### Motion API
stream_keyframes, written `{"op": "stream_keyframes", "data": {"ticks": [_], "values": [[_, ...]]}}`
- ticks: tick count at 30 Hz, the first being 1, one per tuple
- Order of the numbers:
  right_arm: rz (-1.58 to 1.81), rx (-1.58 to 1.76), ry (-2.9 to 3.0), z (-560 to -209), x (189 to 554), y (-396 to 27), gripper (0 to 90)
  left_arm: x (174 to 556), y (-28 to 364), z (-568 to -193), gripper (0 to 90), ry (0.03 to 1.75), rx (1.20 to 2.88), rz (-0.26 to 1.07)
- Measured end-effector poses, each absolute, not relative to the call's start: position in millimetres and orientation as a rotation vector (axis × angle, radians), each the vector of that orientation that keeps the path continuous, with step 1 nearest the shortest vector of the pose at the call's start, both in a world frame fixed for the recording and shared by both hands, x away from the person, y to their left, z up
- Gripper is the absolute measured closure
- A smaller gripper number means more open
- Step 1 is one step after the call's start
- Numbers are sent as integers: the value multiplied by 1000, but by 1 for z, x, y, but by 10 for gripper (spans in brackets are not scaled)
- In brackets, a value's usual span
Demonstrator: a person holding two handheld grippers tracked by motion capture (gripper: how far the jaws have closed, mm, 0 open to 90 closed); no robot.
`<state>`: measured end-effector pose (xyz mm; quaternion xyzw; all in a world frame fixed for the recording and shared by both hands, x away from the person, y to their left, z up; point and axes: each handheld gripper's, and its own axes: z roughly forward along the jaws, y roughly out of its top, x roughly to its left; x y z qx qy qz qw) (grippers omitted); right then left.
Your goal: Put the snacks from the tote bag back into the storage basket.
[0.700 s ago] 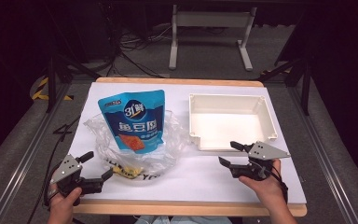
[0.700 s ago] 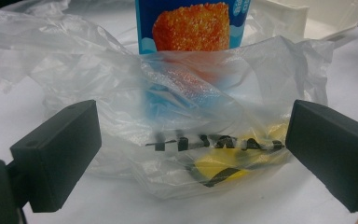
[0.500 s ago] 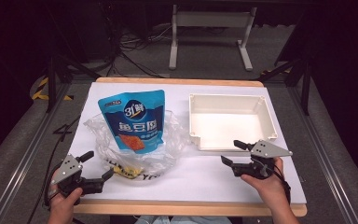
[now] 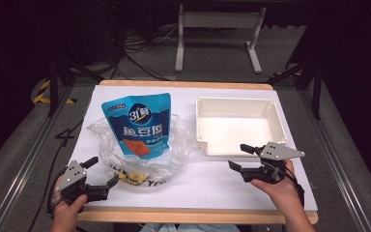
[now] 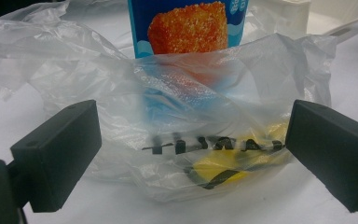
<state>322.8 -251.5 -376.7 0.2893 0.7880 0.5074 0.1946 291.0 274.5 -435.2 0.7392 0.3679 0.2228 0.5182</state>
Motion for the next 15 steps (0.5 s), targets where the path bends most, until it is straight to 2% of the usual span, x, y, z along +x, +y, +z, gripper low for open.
{"op": "stream_keyframes", "data": {"ticks": [15], "values": [[1556, 600, 2150, -349, 333, -235, 277, 289, 277, -433, 42, 845, 1753, 520]]}}
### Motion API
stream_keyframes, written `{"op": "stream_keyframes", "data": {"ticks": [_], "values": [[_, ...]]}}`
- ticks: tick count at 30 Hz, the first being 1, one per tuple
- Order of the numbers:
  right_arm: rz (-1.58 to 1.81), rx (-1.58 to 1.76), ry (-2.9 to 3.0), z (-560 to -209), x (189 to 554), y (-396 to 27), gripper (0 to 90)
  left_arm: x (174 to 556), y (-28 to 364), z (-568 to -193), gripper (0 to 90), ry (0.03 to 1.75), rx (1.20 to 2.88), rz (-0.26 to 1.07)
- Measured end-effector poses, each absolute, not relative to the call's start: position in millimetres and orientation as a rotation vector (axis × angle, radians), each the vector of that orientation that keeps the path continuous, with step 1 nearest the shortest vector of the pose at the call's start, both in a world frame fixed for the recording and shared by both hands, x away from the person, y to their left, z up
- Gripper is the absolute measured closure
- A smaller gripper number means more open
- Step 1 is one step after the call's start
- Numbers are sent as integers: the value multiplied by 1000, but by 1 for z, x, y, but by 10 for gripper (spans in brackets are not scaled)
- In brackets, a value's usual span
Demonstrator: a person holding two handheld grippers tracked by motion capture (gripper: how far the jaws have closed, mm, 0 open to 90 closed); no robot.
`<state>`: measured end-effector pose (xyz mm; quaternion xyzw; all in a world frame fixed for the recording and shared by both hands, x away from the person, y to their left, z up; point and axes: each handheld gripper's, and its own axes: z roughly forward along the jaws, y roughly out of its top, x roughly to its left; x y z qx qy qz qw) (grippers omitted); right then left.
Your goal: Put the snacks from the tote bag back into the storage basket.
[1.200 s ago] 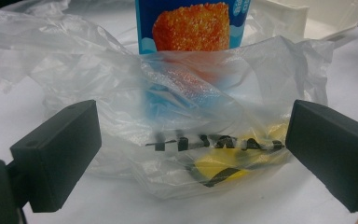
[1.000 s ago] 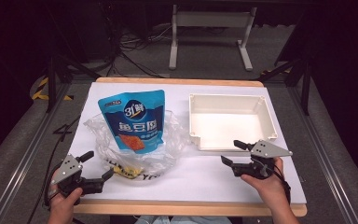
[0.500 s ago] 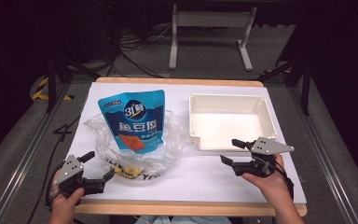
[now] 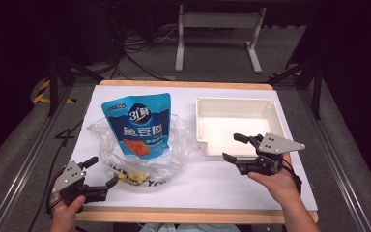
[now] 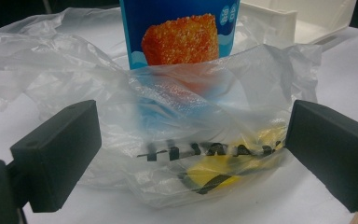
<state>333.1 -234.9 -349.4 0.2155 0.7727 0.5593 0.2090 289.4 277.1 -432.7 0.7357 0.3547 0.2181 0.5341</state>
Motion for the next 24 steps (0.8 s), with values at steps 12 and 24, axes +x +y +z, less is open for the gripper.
{"op": "stream_keyframes", "data": {"ticks": [12, 24], "values": [[1589, 558, 2130, -345, 346, -218, 269, 289, 279, -433, 42, 815, 1725, 499], [1552, 551, 2195, -334, 364, -196, 256, 288, 280, -432, 42, 810, 1725, 504]]}}
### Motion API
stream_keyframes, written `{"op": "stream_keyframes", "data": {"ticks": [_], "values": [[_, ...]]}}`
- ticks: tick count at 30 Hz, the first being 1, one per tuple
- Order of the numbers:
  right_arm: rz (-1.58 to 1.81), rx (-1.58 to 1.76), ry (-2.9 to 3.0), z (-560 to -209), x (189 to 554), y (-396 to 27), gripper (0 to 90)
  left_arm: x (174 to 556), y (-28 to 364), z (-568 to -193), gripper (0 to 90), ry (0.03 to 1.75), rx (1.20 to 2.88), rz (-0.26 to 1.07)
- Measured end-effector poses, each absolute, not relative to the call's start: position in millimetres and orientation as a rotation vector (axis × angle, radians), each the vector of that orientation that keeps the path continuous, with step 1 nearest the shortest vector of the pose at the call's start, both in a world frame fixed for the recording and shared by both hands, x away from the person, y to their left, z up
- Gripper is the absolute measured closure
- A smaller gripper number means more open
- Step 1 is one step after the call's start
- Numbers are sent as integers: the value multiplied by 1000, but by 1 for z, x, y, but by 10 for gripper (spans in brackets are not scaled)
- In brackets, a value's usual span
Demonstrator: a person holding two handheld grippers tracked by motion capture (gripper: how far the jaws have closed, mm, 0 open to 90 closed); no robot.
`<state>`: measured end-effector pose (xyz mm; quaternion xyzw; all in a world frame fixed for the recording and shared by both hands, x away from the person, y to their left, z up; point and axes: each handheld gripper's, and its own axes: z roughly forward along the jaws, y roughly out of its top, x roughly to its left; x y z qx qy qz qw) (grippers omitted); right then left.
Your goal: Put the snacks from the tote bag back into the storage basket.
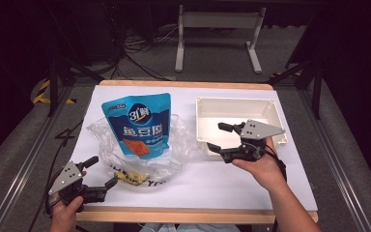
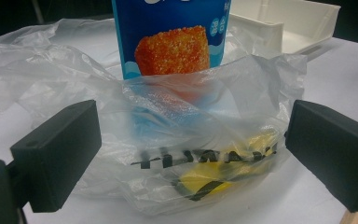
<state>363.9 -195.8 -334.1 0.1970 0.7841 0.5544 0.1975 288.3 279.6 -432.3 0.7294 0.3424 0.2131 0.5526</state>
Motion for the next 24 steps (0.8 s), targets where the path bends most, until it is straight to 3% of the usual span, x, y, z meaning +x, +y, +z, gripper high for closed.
{"op": "stream_keyframes", "data": {"ticks": [24], "values": [[1507, 397, 2273, -327, 396, -129, 229, 289, 281, -432, 41, 796, 1687, 493]]}}
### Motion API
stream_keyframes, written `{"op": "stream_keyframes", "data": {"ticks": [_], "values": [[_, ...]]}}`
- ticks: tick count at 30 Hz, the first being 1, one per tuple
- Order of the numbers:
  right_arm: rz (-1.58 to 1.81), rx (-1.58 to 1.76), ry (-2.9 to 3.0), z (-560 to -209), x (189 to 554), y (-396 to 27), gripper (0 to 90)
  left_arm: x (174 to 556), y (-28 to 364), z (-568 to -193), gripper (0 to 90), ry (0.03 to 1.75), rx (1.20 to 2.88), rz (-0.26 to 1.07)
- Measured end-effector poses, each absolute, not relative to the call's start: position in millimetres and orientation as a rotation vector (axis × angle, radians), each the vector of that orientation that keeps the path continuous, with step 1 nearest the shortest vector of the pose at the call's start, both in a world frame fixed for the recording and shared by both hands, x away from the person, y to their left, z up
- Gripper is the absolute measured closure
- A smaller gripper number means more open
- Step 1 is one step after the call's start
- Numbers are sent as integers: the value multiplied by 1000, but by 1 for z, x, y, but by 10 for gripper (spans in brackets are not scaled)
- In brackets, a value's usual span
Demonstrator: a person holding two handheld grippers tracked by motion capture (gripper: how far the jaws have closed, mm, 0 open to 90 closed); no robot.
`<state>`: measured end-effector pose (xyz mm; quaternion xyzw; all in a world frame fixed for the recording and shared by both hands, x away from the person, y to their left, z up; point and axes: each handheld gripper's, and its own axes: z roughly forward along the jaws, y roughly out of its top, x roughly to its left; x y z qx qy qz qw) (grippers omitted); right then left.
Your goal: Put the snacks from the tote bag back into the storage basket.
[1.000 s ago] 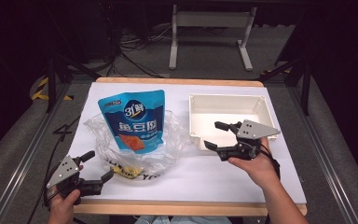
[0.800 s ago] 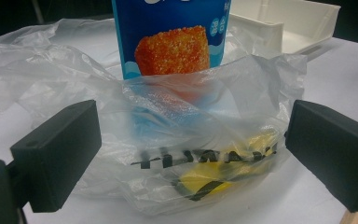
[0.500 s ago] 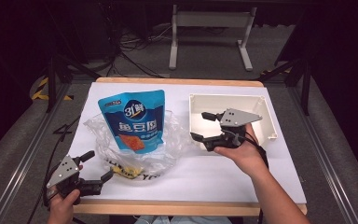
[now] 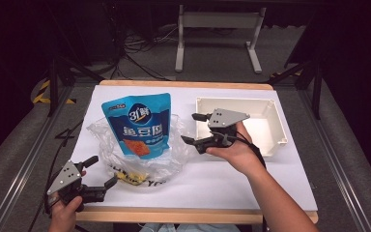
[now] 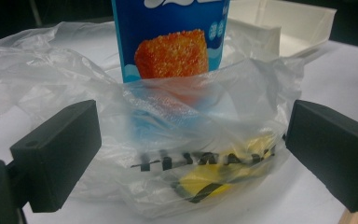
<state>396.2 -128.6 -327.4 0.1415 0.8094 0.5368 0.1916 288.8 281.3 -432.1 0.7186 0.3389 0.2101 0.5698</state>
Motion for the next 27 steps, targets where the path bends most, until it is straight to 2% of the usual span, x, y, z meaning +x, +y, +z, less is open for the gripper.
{"op": "stream_keyframes", "data": {"ticks": [13, 27], "values": [[1548, 342, 2316, -332, 415, -86, 211, 287, 281, -433, 41, 781, 1654, 512], [1634, 356, 2339, -359, 442, -60, 163, 288, 281, -433, 41, 773, 1663, 524]]}}
